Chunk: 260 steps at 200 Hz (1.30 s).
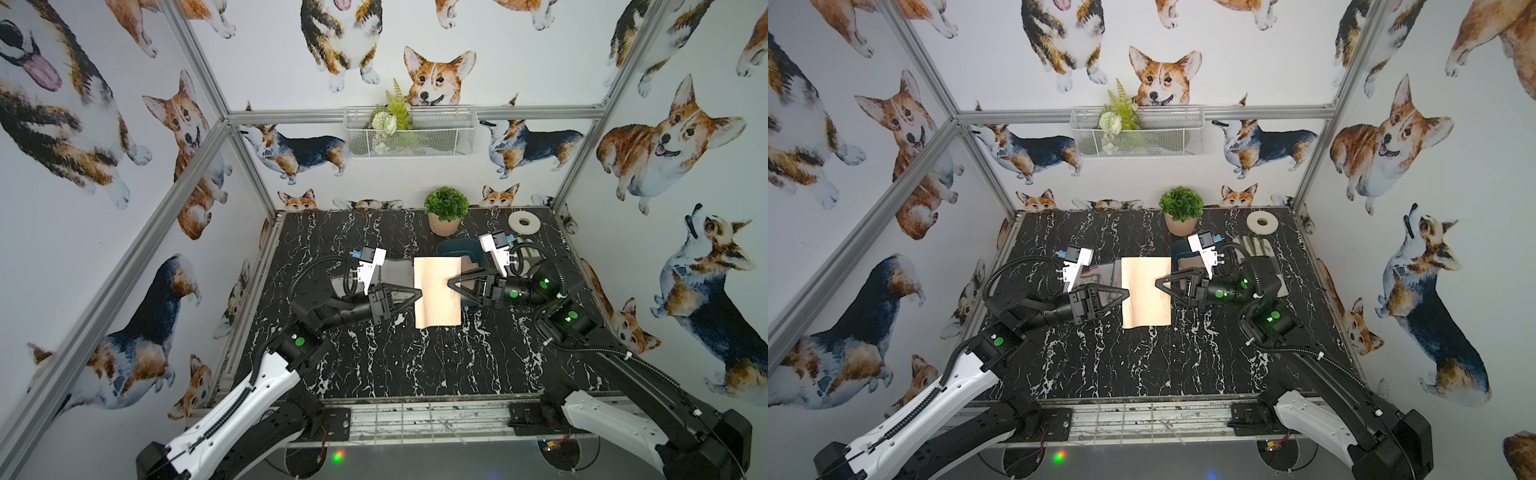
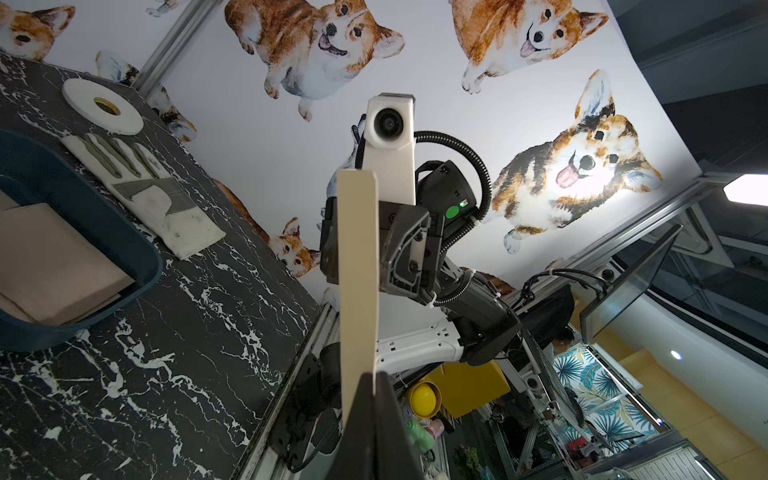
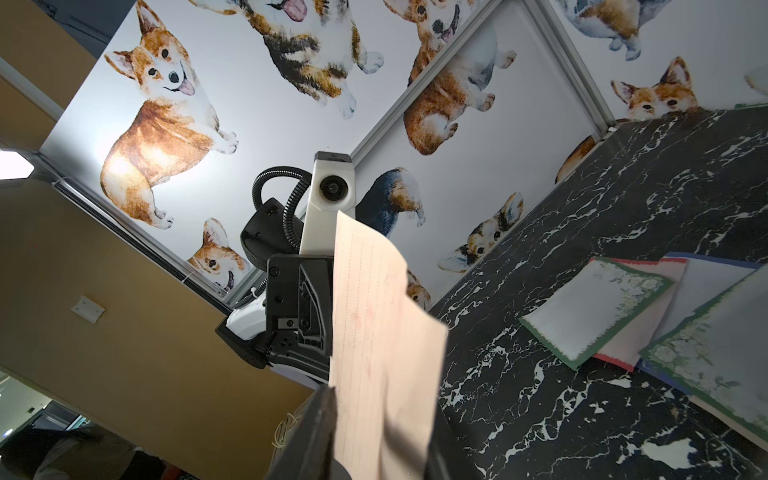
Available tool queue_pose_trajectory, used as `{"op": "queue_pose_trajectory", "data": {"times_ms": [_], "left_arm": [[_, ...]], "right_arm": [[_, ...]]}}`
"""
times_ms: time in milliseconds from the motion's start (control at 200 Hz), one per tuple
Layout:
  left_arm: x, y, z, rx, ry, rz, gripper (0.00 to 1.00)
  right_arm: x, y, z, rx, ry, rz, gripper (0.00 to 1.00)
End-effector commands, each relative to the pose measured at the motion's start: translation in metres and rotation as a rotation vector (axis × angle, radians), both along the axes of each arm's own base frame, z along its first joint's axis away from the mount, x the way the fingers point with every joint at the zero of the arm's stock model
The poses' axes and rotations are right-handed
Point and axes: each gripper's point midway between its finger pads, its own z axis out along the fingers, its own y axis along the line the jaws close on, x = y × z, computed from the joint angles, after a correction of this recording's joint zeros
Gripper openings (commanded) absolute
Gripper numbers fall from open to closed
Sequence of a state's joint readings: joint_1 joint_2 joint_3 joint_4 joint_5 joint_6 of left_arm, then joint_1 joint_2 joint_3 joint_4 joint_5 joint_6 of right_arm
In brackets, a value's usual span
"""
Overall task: Take out the stationery paper from the storage box
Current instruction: Pick up the stationery paper from the storage box, then place the stationery paper at the center of the board.
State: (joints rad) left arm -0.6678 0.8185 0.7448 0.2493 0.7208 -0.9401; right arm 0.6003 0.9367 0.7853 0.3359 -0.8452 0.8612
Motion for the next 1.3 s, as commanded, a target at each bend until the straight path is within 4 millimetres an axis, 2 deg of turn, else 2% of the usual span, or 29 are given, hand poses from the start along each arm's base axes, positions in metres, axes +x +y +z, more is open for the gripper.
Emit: {"op": "queue_pose_trajectory", "data": {"times_ms": [0,40,55,65,90,110,150,170,190,205,320,340,345,370,375,380,395,405,461,546,681,786,856,906,1036,1141,1216,1231,1296], "left_arm": [[0.003,0.002,-0.003,0.026,-0.014,0.027,0.00],[0.005,0.002,-0.008,0.049,-0.009,0.039,0.00],[0.006,0.003,-0.009,0.060,-0.008,0.043,0.00],[0.007,0.003,-0.011,0.068,-0.006,0.049,0.00],[0.009,0.004,-0.014,0.092,-0.004,0.061,0.00],[0.011,0.004,-0.018,0.114,0.000,0.072,0.00],[0.017,0.006,-0.025,0.165,0.003,0.101,0.00],[0.020,0.009,-0.030,0.199,0.010,0.122,0.00],[0.024,0.010,-0.040,0.241,0.026,0.141,0.00],[0.027,0.012,-0.033,0.249,0.012,0.159,0.00],[0.049,0.021,-0.062,0.412,0.057,0.247,0.00],[0.051,0.021,-0.066,0.426,0.060,0.249,0.00],[0.052,0.020,-0.067,0.429,0.061,0.249,0.00],[0.056,0.020,-0.070,0.442,0.064,0.251,0.00],[0.057,0.019,-0.071,0.443,0.064,0.251,0.00],[0.057,0.019,-0.072,0.445,0.067,0.252,0.00],[0.059,0.019,-0.073,0.452,0.068,0.254,0.00],[0.061,0.019,-0.075,0.457,0.068,0.255,0.00],[0.069,0.020,-0.081,0.487,0.070,0.270,0.00],[0.088,0.027,-0.095,0.569,0.079,0.315,0.00],[0.132,0.059,-0.128,0.673,0.164,0.432,0.00],[0.170,0.082,-0.148,0.622,0.244,0.462,0.00],[0.192,0.090,-0.156,0.568,0.293,0.451,0.00],[0.205,0.090,-0.155,0.524,0.301,0.433,0.00],[0.235,0.086,-0.170,0.520,0.322,0.417,0.00],[0.250,0.078,-0.180,0.497,0.332,0.389,0.00],[0.259,0.072,-0.177,0.432,0.324,0.373,0.00],[0.261,0.070,-0.185,0.429,0.339,0.367,0.00],[0.266,0.069,-0.195,0.424,0.363,0.364,0.00]], "right_arm": [[0.004,0.001,-0.004,-0.015,0.002,-0.013,0.00],[0.005,0.001,-0.006,-0.020,0.006,-0.025,0.00],[0.006,0.000,-0.007,-0.023,0.009,-0.029,0.06],[0.007,0.000,-0.008,-0.028,0.013,-0.036,0.16],[0.009,0.000,-0.010,-0.038,0.017,-0.047,0.21],[0.009,-0.001,-0.011,-0.044,0.018,-0.051,0.20],[0.010,-0.001,-0.013,-0.059,0.017,-0.061,0.09],[0.011,-0.002,-0.014,-0.070,0.018,-0.067,0.00],[0.011,-0.002,-0.015,-0.081,0.019,-0.073,0.00],[0.012,-0.002,-0.016,-0.088,0.020,-0.076,0.00],[0.015,-0.003,-0.021,-0.121,0.024,-0.095,0.00],[0.016,-0.004,-0.022,-0.131,0.029,-0.108,0.13],[0.017,-0.005,-0.024,-0.136,0.033,-0.114,0.22],[0.019,-0.005,-0.027,-0.148,0.038,-0.126,0.48],[0.019,-0.005,-0.027,-0.148,0.038,-0.126,0.48],[0.020,-0.006,-0.027,-0.152,0.039,-0.130,0.56],[0.020,-0.006,-0.029,-0.156,0.043,-0.132,0.61],[0.021,-0.006,-0.030,-0.162,0.047,-0.136,0.68],[0.025,-0.007,-0.036,-0.187,0.060,-0.157,0.80],[0.027,-0.008,-0.047,-0.230,0.081,-0.171,0.90],[0.030,-0.011,-0.056,-0.275,0.088,-0.193,0.92],[0.032,-0.012,-0.059,-0.294,0.086,-0.202,0.92],[0.035,-0.013,-0.063,-0.323,0.089,-0.212,0.92],[0.038,-0.014,-0.068,-0.358,0.087,-0.224,0.92],[0.051,-0.022,-0.078,-0.457,0.092,-0.296,0.92],[0.061,-0.029,-0.081,-0.539,0.087,-0.348,0.92],[0.066,-0.033,-0.083,-0.583,0.075,-0.367,0.92],[0.066,-0.033,-0.083,-0.592,0.074,-0.370,0.92],[0.070,-0.035,-0.084,-0.616,0.071,-0.383,0.92]]}}
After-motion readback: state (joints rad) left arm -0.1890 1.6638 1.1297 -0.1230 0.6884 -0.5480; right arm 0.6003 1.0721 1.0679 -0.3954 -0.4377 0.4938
